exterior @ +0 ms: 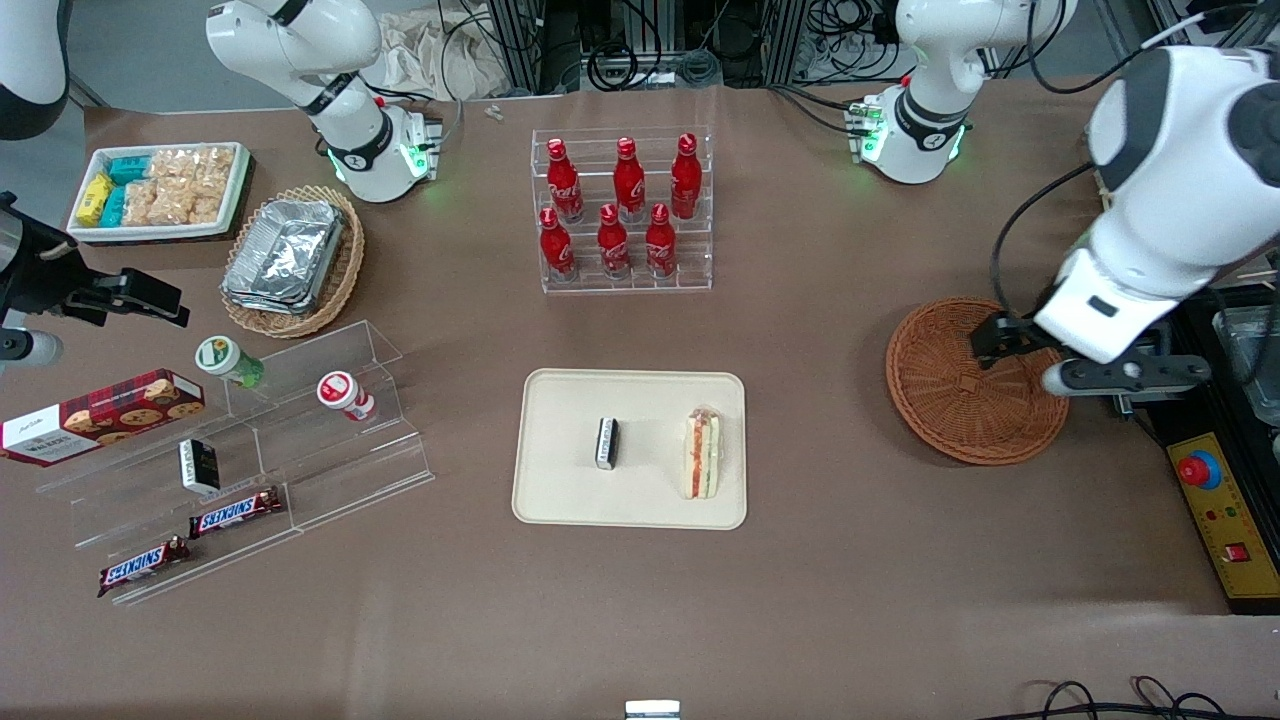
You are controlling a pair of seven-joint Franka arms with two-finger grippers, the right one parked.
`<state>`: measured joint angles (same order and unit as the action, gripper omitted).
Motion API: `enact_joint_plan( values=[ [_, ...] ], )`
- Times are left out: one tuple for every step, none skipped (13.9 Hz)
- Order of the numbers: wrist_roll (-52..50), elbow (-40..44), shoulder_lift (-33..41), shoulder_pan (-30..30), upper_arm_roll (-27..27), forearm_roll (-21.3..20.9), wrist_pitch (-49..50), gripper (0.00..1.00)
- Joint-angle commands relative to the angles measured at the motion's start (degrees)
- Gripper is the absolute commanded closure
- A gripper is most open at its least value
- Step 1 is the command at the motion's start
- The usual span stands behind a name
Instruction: Place sandwich from basket to tray
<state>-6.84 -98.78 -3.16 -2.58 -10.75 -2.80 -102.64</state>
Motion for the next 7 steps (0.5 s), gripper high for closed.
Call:
enact_joint_plan(
  values=[
    [11.80,-1.68,1.85,-0.15,5.18,1.13,2.87,0.00],
    [14.54,-1.07,1.76,-0.15,7.04,1.22,3.49,0.00],
    [14.75,-0.10,1.24,-0.15,7.40,1.13,4.10,0.00],
    [14.57,1.73,0.19,-0.06,7.41,1.04,4.28,0.00],
    [14.66,4.45,-1.39,-0.06,7.41,0.87,4.98,0.00],
    [14.75,6.65,-2.02,-0.06,7.41,0.78,6.12,0.00],
    [15.01,7.98,-2.72,-0.15,7.41,1.13,6.83,0.00]
  ],
)
